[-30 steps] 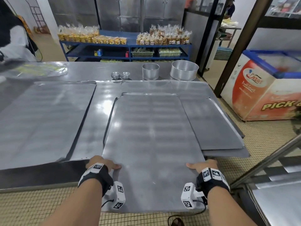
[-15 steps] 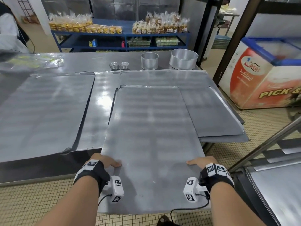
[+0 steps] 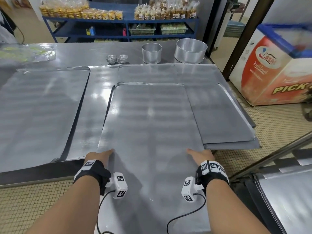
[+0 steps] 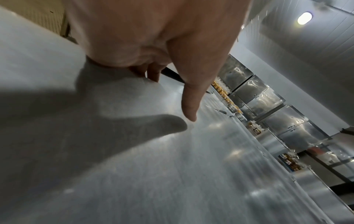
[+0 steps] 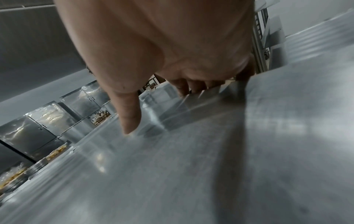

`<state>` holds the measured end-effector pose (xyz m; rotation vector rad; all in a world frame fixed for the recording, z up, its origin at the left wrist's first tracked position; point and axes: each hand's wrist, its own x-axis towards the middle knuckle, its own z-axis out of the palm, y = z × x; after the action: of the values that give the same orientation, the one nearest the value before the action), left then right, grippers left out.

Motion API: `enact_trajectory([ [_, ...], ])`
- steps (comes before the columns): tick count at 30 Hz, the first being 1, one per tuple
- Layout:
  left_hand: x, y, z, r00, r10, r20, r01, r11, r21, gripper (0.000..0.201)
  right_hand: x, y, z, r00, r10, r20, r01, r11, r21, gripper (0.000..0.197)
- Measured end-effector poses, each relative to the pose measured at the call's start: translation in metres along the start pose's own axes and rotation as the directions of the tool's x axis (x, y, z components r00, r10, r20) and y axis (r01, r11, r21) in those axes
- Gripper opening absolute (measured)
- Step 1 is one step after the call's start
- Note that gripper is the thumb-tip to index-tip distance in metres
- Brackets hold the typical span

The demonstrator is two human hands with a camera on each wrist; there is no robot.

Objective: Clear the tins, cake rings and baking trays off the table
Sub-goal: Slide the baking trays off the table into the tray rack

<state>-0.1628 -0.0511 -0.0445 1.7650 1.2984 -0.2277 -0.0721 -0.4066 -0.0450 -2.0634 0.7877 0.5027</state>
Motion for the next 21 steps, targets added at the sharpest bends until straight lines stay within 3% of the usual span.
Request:
enact_trajectory([
  [7,0.003,0.003,0.007,0.986,-0.139,-0.091,0.128,0.986,-0.111,0.076,0.008,-0.01,-0.007,0.995,0.1,0.026,-0.102,0.992,0.072,0.096],
  [10,0.0,0.003,0.008,0.987,-0.126,-0.1,0.106,0.977,-0.185,0.079,0.006,-0.014,-0.009,0.994,0.107,0.005,-0.107,0.986,0.125,0.098],
  [18,-0.008,0.021,0.01,0.987,-0.086,-0.132,0.061,0.98,-0.187,0.072,-0.004,-0.024,-0.02,0.993,0.111,-0.048,-0.1,0.976,0.193,0.097],
  [21,-0.004,0.038,0.007,0.994,-0.03,-0.104,0.011,0.985,-0.175,0.058,-0.008,-0.021,-0.022,0.989,0.129,-0.075,-0.109,0.967,0.231,0.09],
])
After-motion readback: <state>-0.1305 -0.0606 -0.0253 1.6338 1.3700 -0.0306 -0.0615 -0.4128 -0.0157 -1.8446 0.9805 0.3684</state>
